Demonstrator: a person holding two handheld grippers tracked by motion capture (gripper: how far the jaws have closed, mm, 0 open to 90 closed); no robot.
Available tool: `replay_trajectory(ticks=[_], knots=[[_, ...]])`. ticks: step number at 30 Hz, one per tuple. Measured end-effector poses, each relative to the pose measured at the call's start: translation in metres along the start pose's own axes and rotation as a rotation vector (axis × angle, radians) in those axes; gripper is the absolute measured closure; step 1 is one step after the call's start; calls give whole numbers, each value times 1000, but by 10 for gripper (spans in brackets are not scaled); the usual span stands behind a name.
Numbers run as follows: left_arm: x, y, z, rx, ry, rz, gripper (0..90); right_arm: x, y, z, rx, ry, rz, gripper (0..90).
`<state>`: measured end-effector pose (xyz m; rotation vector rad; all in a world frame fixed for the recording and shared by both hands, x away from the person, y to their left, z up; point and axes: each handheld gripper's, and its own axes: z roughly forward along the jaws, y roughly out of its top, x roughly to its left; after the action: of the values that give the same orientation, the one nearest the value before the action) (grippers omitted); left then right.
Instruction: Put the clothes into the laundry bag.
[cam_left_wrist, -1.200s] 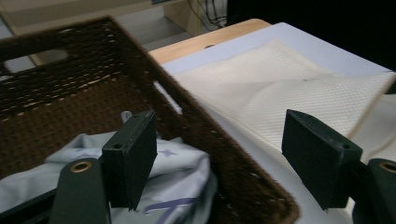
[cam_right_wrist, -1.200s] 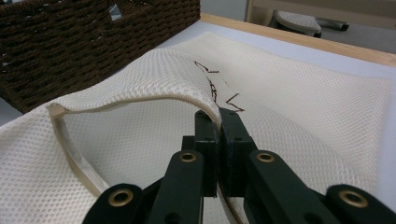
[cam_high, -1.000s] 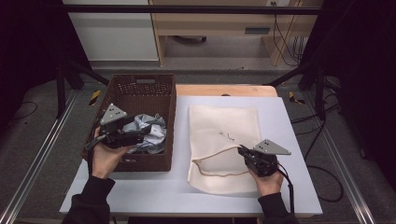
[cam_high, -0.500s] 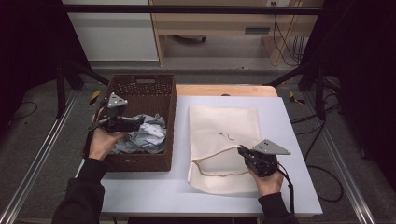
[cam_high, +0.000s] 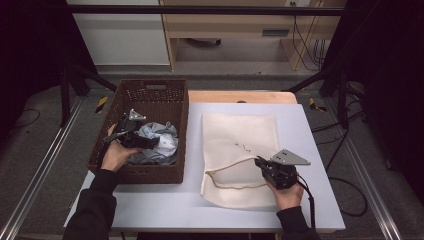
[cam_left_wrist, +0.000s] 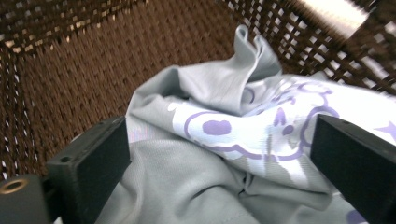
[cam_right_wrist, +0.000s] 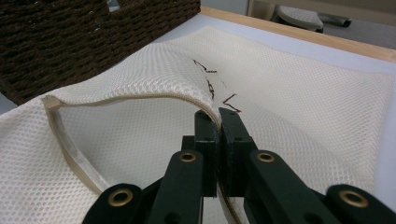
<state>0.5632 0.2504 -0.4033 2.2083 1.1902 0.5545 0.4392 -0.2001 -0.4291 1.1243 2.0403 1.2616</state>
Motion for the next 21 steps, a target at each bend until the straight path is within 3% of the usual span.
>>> replay_trajectory(ticks=[3, 6, 13, 21], knots=[[1, -3, 8, 62, 19, 0, 0, 0, 0, 0, 4, -1, -3, 870], [0, -3, 12, 81, 20, 5, 0, 0, 0, 0, 8, -2, -3, 870], [-2, -5, 22, 131, -9, 19, 0, -1, 0, 1, 14, 1, -4, 870], [-10, -7, 34, 257, -61, 68, 40, -1, 0, 1, 20, 3, -8, 869]])
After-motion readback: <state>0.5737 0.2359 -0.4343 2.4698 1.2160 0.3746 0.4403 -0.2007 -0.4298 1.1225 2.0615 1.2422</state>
